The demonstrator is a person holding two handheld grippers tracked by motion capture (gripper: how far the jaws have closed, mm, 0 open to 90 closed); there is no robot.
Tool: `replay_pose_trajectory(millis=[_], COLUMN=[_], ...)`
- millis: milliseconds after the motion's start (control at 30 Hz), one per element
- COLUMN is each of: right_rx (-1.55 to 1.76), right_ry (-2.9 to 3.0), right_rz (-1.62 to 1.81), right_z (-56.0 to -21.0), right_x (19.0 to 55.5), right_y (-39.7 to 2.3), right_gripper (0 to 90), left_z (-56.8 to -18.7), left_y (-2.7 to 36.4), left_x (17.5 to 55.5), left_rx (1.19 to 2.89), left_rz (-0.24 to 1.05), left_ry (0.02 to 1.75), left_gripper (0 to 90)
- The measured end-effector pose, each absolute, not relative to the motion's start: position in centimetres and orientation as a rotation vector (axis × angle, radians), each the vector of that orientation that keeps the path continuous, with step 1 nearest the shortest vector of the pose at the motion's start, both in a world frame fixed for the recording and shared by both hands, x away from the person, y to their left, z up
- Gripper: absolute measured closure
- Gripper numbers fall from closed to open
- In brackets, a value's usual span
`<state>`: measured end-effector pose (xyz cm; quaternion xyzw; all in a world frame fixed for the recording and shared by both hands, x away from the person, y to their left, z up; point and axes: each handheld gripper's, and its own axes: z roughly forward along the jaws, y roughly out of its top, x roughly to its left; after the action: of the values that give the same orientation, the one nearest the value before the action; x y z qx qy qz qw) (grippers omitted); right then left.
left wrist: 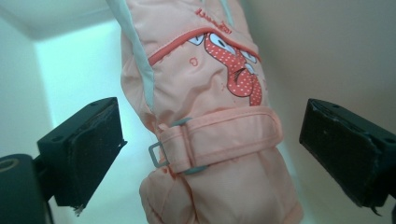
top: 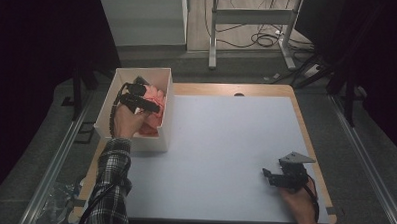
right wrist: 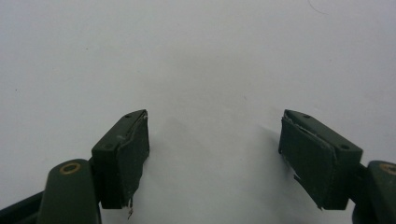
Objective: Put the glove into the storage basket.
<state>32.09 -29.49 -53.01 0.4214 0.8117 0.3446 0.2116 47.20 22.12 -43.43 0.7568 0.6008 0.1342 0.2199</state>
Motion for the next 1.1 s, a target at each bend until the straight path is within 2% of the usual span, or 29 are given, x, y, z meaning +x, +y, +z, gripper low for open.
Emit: replay_pose_trajectory(millis=[633, 1100], right_rx=[1.171, 1.169], right_ry=[2.255, 2.255], right_rz=[0.957, 0.955], right_z=[-53.0, -53.0], right_x=[32.1, 32.1], right_y=[-29.5, -29.5], right_gripper=[24.9, 24.8], left_z=[-41.6, -39.7], left_y=[22.9, 23.1], left_x=[44.9, 41.4], left_rx=[2.069, 2.059], left_rz=[0.415, 0.462], left_ry=[1.585, 1.461], left_gripper=[3.8, 1.0])
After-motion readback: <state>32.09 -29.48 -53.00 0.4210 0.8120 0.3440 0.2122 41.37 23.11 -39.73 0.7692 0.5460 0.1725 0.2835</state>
